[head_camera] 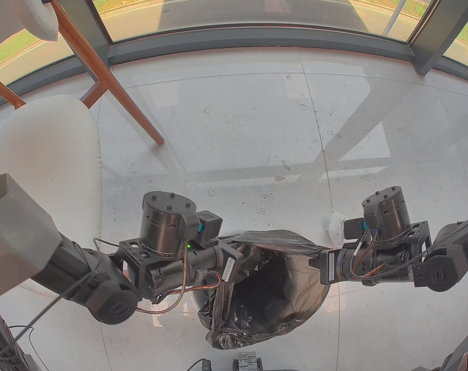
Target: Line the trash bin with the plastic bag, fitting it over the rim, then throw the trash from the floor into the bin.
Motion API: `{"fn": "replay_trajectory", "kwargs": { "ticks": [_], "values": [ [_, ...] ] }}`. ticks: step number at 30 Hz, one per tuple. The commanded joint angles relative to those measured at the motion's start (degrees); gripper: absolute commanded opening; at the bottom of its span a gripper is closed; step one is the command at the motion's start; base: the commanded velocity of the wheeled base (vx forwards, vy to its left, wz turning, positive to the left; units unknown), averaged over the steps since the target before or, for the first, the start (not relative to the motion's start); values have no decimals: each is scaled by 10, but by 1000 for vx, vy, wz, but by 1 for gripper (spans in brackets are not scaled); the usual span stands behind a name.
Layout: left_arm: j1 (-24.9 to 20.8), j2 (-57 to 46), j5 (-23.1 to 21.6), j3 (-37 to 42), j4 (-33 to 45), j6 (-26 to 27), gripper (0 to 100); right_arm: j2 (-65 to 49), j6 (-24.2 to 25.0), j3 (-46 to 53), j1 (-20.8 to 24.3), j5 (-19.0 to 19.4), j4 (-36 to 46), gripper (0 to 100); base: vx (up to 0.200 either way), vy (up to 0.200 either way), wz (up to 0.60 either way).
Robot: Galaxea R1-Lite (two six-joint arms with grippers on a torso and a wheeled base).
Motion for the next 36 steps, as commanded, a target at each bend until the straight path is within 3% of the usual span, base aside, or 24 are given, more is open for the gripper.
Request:
{"fn": "replay_trajectory", "kwargs": {
  "ticks": [1,10,17,18,27,33,36],
  "values": [
    [30,-29,-2,-7,12,13,0,21,-15,-1,-1,0,-20,0,0,0,0],
    [43,-28,-11,-21,20,27,0,79,-81,-16,-39,0,-105,0,0,0,0],
    [43,-29,-11,-20,27,45,0,92,-102,-63,-46,1,-106,0,0,0,0],
    [43,-29,-11,-20,27,45,0,92,-105,-64,-46,3,-107,100,0,0,0],
    [42,-23,-8,-18,25,46,0,71,-112,-28,-50,30,-109,100,0,0,0],
    [42,-21,-4,-13,26,47,0,37,-179,37,-75,78,-109,100,0,0,0],
    [42,-20,-4,-12,24,47,0,27,-192,57,-74,84,-109,100,0,0,0]
  ]
}}
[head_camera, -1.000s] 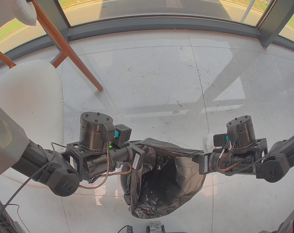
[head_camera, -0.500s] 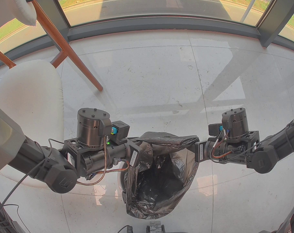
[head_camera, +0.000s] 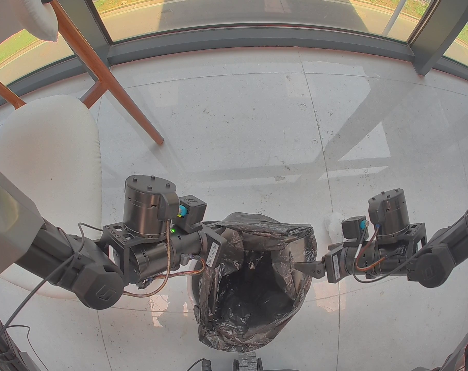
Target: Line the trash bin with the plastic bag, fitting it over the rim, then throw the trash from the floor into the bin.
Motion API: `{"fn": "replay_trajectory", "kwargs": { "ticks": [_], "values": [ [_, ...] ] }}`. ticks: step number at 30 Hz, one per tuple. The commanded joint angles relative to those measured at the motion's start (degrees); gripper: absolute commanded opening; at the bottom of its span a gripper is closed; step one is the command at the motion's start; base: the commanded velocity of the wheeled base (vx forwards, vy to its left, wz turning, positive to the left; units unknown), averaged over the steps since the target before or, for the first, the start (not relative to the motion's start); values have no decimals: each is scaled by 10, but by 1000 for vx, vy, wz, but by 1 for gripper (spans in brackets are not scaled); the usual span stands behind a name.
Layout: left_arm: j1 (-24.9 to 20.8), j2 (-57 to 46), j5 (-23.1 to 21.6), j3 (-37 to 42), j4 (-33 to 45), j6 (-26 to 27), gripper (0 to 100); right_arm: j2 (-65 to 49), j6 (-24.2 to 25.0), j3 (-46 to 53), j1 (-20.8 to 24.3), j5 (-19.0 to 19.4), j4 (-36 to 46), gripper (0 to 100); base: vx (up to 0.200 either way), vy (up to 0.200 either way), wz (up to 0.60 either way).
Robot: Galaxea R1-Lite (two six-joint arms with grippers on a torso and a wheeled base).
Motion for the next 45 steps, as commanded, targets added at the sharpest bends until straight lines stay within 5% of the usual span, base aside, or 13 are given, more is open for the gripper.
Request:
{"fn": "replay_trajectory", "kwargs": {
  "ticks": [1,14,15,45],
  "values": [
    [0,4,0,3,-1,0,0,-30,-8,36,-4,9,0,100,0,0,0],
    [0,10,-1,-1,-2,-1,0,46,-4,-11,13,7,-2,100,0,0,0],
    [0,10,-1,0,-2,-1,0,53,-3,-18,14,6,-2,0,0,0,0],
    [1,11,-1,4,-2,-2,0,46,4,53,-30,3,-2,0,0,0,0]
  ]
}}
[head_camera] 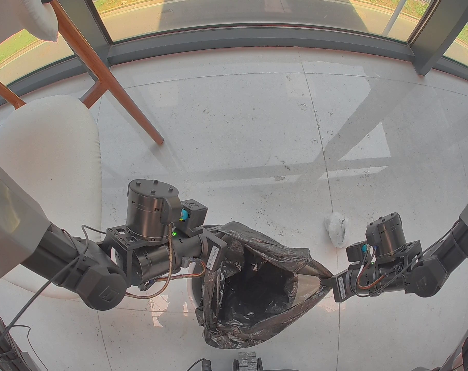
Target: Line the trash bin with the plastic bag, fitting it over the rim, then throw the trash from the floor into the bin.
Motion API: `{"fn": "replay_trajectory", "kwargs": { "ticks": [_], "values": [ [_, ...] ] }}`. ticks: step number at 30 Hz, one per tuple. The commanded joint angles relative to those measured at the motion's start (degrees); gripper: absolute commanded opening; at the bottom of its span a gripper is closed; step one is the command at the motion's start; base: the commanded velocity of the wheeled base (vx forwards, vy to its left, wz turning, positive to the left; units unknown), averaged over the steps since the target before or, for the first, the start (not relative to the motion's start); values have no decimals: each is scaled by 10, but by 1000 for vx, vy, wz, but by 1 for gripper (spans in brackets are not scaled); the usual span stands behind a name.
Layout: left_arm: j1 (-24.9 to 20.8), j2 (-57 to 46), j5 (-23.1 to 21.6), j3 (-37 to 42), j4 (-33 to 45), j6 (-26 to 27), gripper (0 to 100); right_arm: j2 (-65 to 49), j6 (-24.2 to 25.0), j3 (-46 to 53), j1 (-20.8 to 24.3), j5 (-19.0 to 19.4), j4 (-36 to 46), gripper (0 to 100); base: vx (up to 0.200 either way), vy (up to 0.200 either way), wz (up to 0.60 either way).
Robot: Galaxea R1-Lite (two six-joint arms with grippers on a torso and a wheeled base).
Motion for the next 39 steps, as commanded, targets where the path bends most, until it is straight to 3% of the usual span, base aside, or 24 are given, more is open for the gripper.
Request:
{"fn": "replay_trajectory", "kwargs": {
  "ticks": [1,2,3,12,19,23,24,33,39],
  "values": [
    [0,0,0,0,0,1,0,2,-2,-12,1,0,1,0,0,0,0],
    [0,0,0,0,0,0,0,2,-2,-13,1,1,1,0,0,0,0],
    [0,0,0,0,0,0,0,2,-3,-20,2,1,1,100,0,0,0],
    [4,-1,1,7,-1,0,0,-64,-1,-21,5,4,1,100,0,0,0],
    [62,-1,-5,7,0,45,0,-127,1,-18,-2,2,0,100,0,0,0],
    [67,0,-6,19,-1,48,0,-144,1,-21,-6,2,0,100,0,0,0],
    [68,0,-7,17,-1,49,100,-148,1,-19,-9,2,0,100,0,0,0],
    [67,-1,-11,8,-3,50,100,-155,1,-19,-11,1,0,100,0,0,0],
    [46,-71,-13,80,-2,48,100,-174,1,1,-10,1,1,100,0,0,0]
  ]
}}
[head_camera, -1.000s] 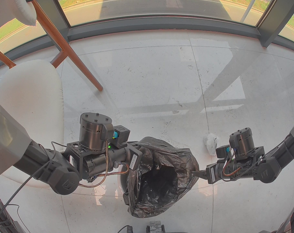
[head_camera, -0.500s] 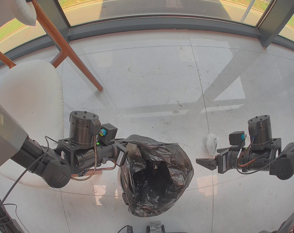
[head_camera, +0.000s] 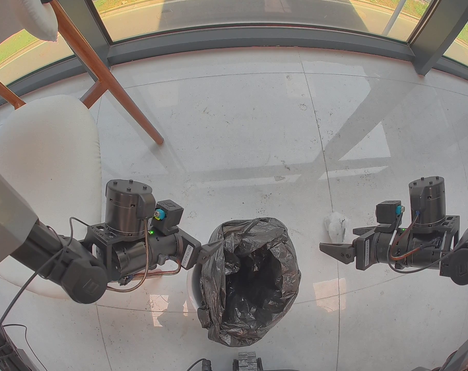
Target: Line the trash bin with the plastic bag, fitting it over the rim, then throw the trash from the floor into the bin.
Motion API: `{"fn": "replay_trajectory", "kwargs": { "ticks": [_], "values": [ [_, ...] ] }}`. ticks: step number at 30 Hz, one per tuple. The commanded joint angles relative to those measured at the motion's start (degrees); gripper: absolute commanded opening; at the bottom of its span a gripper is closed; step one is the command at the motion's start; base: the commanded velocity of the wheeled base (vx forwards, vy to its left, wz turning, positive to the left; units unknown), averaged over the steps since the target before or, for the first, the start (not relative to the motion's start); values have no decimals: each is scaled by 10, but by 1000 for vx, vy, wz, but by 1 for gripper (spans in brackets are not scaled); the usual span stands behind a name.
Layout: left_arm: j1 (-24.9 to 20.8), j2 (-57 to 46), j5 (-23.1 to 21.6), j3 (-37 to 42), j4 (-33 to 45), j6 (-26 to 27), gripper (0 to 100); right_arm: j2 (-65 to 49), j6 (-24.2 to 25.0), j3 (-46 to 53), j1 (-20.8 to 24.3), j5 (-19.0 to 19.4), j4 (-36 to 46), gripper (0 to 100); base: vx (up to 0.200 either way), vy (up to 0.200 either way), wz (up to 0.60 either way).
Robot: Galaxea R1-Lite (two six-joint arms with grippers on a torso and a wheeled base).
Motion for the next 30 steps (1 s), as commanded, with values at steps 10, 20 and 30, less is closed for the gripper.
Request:
{"fn": "replay_trajectory", "kwargs": {
  "ticks": [10,20,30],
  "values": [
    [-14,-136,-35,105,-25,-38,100,-34,2,39,-4,1,0,100,-60,0,0],
    [-18,-135,-37,148,-66,-40,100,-30,1,40,-2,-1,0,100,-200,0,0],
    [-19,-136,-34,138,-66,-40,100,-34,1,44,-4,-2,0,100,-200,0,0]
  ]
}}
